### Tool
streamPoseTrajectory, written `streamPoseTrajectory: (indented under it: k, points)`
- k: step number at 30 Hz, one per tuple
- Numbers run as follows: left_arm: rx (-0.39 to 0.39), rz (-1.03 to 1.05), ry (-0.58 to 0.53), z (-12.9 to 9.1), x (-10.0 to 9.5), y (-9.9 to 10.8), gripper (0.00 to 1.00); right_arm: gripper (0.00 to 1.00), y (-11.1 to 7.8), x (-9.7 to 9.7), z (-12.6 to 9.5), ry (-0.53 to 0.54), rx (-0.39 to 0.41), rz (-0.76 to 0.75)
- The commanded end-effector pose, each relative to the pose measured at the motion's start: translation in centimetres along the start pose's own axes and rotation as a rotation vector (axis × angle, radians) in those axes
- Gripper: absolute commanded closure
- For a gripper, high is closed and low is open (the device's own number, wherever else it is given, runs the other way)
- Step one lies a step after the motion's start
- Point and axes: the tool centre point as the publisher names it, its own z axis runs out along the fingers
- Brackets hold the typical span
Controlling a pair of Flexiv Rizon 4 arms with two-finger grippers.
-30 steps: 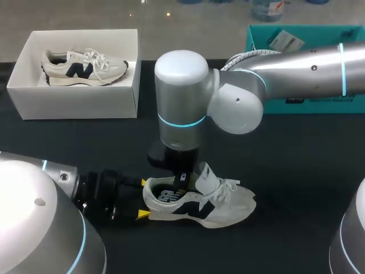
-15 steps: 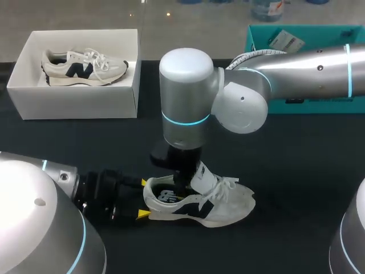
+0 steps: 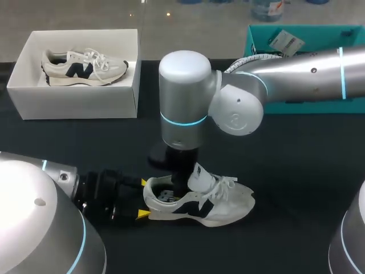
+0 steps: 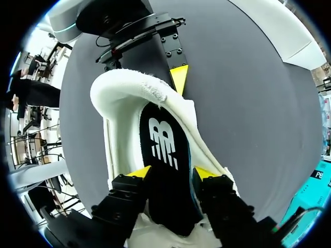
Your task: Take the shoe out of the shoebox, open the shoe tongue, remove and reinsert the insole, then place the shoe into the shoebox
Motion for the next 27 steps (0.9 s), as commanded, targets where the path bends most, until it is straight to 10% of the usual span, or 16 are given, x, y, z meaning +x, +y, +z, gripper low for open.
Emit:
streamPoseTrajectory:
  k: [1,5,8,27]
  points:
    - [-0.001,0.002,0.001,0.1,0.0,0.3,1.0,0.5,1.4,0.3,2.8,0.035,0.01,-0.01]
    - [-0.001,0.002,0.001,0.1,0.0,0.3,1.0,0.53,1.3,1.4,3.6,0.065,0.01,-0.014]
    - [-0.001,0.002,0.001,0.1,0.0,0.3,1.0,1.0,0.8,1.9,3.6,0.081,0.012,-0.004]
    - [-0.001,0.002,0.001,0.1,0.0,0.3,1.0,1.0,0.8,1.4,-0.9,0.034,0.047,0.01]
